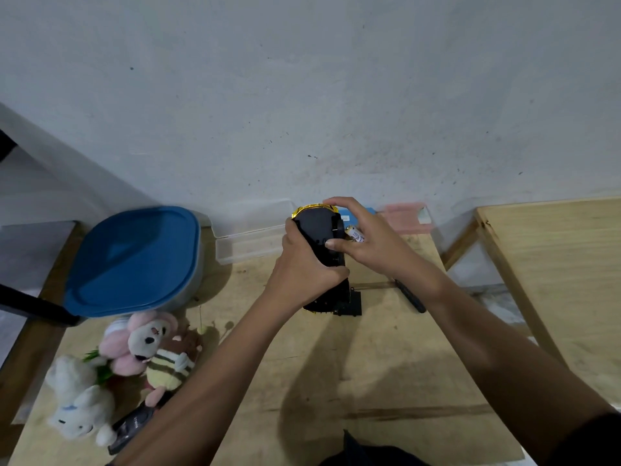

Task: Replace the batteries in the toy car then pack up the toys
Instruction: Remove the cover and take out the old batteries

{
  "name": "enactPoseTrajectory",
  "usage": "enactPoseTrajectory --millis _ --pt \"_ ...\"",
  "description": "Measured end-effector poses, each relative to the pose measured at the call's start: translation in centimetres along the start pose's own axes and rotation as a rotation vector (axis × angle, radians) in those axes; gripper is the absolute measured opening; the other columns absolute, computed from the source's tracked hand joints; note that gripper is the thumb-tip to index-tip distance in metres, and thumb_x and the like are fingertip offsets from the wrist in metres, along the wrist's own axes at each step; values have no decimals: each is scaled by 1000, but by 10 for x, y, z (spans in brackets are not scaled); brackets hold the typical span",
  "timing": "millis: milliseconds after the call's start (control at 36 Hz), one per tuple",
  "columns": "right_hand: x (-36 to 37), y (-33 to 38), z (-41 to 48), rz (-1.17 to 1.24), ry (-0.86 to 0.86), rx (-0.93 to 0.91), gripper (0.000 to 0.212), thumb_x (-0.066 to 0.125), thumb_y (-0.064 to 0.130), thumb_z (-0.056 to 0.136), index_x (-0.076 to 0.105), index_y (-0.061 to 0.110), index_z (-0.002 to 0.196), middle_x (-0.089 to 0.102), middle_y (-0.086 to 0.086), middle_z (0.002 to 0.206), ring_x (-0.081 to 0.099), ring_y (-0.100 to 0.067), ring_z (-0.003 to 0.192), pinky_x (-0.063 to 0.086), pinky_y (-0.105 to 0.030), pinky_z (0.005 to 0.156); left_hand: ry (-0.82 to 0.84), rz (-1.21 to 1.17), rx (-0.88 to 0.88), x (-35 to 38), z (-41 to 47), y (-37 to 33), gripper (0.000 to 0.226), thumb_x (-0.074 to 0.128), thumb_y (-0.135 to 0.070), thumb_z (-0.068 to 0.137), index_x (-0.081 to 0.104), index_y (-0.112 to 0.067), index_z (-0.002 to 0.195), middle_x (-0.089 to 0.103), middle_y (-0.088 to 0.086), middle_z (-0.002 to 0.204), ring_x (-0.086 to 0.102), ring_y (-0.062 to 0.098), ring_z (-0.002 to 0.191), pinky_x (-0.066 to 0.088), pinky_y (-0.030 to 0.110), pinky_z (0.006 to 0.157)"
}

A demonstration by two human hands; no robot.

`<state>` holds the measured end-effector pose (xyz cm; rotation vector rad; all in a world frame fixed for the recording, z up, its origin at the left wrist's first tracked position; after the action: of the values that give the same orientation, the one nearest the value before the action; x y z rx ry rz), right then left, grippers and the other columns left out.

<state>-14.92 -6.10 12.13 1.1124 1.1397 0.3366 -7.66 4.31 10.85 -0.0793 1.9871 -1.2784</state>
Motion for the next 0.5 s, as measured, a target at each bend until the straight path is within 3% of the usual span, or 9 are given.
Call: enactPoseTrajectory --millis 111,222,278,361,417,500 --pt "0 -9 -1 92 15 20 48 66 29 84 42 46 121 52 3 130 49 -18 122 42 -31 97 74 -7 10 -1 1 4 83 63 -47 50 24 -34 122 52 2 110 62 20 92 56 45 77" --pt "0 -15 -1 143 21 62 46 67 31 83 44 48 119 54 -9 128 54 -28 113 47 -39 95 107 -26 50 -1 2 9 79 67 -46 54 27 -37 122 54 1 111 62 21 95 56 46 77" --pt "0 -16 -1 180 22 66 46 66 29 84 45 45 121 54 0 128 55 -22 113 46 -32 92 117 -44 87 -1 3 9 82 69 -45 58 26 -37 128 55 3 112 62 22 98 56 46 79" --pt "-2 -17 0 207 27 74 46 66 30 85 44 44 122 47 11 135 49 -16 122 41 -32 100 137 -66 143 1 7 13 97 71 -49 64 17 -33 142 54 3 119 62 21 104 55 45 83" --pt "-4 -16 0 215 31 81 46 65 31 85 44 45 123 45 13 136 48 -14 122 39 -27 97 135 -77 160 -1 5 14 103 70 -53 67 8 -33 147 52 2 123 60 14 105 54 41 85" --pt "-10 -10 0 235 31 62 45 63 26 87 43 41 125 46 18 131 52 0 110 39 -12 84 128 -96 205 -6 0 10 107 71 -49 75 -7 -40 147 39 -3 133 41 -13 111 43 27 94"
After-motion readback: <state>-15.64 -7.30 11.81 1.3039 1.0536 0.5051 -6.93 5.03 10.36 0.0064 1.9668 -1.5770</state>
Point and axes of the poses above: each hand's wrist, its own z-axis towards the middle knuckle, its own x-axis out of the palm, y = z × x, the point moved 6 cm from there along z, towards the middle knuckle
